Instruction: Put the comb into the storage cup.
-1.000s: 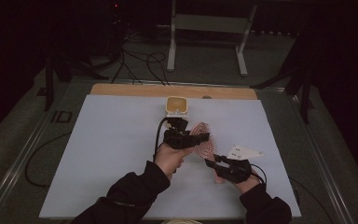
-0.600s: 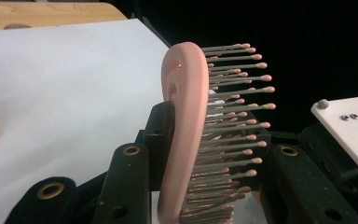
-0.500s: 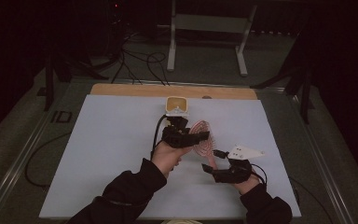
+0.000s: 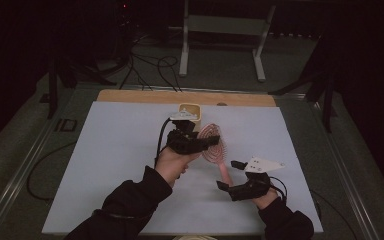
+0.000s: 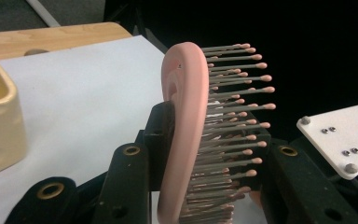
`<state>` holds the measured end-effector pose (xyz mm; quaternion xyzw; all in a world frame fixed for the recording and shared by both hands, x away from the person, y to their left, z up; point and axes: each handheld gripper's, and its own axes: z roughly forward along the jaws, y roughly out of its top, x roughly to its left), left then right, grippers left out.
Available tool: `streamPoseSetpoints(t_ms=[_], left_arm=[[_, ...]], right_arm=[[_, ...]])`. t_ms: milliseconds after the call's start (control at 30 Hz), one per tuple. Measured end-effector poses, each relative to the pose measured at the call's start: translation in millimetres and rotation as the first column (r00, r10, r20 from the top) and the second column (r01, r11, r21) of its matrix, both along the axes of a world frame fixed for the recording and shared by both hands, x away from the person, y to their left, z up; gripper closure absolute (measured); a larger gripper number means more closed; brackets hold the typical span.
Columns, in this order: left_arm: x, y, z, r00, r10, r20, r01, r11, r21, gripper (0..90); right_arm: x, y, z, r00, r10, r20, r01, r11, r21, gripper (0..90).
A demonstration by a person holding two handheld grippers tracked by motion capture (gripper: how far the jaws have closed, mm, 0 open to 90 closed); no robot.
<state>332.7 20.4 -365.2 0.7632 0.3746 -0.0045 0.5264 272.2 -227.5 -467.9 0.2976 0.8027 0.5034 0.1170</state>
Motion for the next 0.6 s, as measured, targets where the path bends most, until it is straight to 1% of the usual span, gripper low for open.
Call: streamPoseSetpoints(t_ms=[33,67,167,200,267,400,467,533,600], left_arm=[[0.1,1.1,1.1,1.0,0.004,0.003,-0.004,1.0,0.0,65.6],[0.2,2.1,1.9,1.0,0.004,0.006,-0.004,1.0,0.003,65.6],[0.3,5.3,5.5,0.9999,0.002,0.013,-0.002,1.0,0.004,65.5],[0.6,6.7,6.7,0.9999,-0.002,0.016,0.002,1.0,0.006,65.6],[1.2,9.2,8.8,0.9997,-0.001,0.023,0.0,1.0,0.01,65.6],[3.2,15.4,13.3,0.9994,0.004,0.034,-0.005,0.9998,0.017,65.6],[4.3,18.9,15.6,0.9992,0.008,0.038,-0.009,0.9998,0.017,65.6],[5.1,21.7,18.2,0.9989,0.011,0.045,-0.012,0.9997,0.02,65.6],[5.8,24.9,20.8,0.9986,0.014,0.052,-0.015,0.9996,0.022,65.6]], right_arm=[[-0.2,0.1,0.0,0.9999,-0.01,0.009,0.01,1.0,-0.008,9.7],[0.0,-0.3,-0.2,0.9999,-0.008,0.013,0.008,1.0,-0.009,9.7],[0.9,-1.4,-1.7,1.0,0.001,0.008,-0.001,1.0,-0.008,9.7],[1.4,-2.0,-2.3,0.9999,0.015,0.009,-0.014,1.0,-0.01,9.7],[0.8,-2.4,-2.9,0.9999,0.015,0.008,-0.015,1.0,-0.011,9.7],[1.0,-5.4,-2.9,0.9996,0.026,0.012,-0.026,1.0,0.0,9.7],[0.5,-7.3,-2.9,0.9993,0.027,0.027,-0.027,1.0,-0.004,9.7],[0.2,-9.1,-3.1,0.9991,0.031,0.028,-0.031,1.0,-0.003,9.7],[-0.5,-10.8,-3.1,0.9991,0.026,0.032,-0.026,1.0,0.002,9.7]])
